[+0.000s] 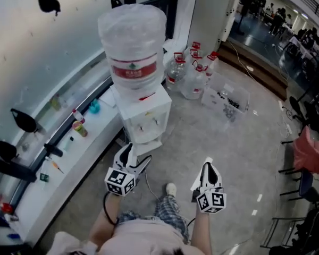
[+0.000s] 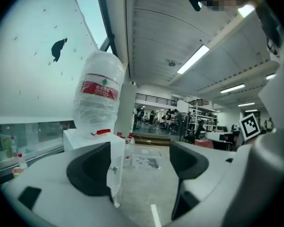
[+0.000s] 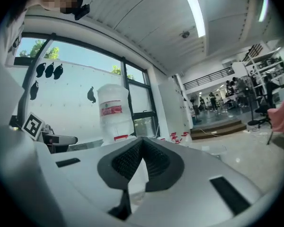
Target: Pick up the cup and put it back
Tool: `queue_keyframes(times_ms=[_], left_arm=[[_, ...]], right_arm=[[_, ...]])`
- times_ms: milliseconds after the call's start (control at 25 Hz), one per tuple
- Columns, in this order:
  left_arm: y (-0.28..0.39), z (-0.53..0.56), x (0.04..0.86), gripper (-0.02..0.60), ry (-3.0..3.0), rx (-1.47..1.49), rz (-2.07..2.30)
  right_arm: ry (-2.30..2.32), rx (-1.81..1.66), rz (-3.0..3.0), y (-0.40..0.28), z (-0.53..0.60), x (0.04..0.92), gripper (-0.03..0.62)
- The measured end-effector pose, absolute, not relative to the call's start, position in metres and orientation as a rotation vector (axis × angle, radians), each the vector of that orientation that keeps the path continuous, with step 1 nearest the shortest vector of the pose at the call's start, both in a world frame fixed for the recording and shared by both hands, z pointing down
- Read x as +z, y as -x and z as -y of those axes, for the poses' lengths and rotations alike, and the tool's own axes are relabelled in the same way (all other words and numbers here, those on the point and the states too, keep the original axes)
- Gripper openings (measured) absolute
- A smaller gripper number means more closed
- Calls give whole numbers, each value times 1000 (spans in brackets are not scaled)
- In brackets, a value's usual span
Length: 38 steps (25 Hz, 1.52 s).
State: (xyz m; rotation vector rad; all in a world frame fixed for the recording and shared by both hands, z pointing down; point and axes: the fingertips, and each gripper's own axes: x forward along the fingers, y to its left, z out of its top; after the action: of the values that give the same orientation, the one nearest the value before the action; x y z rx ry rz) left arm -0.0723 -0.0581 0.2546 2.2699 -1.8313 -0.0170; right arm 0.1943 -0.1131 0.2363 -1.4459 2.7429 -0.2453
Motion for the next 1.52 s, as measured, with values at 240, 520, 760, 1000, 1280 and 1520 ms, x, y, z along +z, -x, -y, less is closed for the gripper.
queue_keyframes(times_ms=[240, 520, 760, 1000, 1280, 1520], left_arm=[[84, 109, 245, 374, -2061, -74, 2051], [85, 125, 246, 374, -1863, -75, 2227], [108, 101, 257, 374, -1692, -75, 2320], [119, 91, 256, 374, -1661, -92, 2350], [114, 86, 265, 374, -1692, -66, 2335], [113, 82, 279, 374, -1655, -46, 2345]], right_arm=[[1109, -241, -2948, -151, 206, 226, 17], [742, -218, -3157, -109, 263, 235, 17], [622, -260, -3212, -73, 278, 252, 17], [558, -261, -3213, -51, 266, 243, 17], [546, -254, -3209, -51, 249, 249, 17], [538, -249, -3218, -55, 249, 259, 17]])
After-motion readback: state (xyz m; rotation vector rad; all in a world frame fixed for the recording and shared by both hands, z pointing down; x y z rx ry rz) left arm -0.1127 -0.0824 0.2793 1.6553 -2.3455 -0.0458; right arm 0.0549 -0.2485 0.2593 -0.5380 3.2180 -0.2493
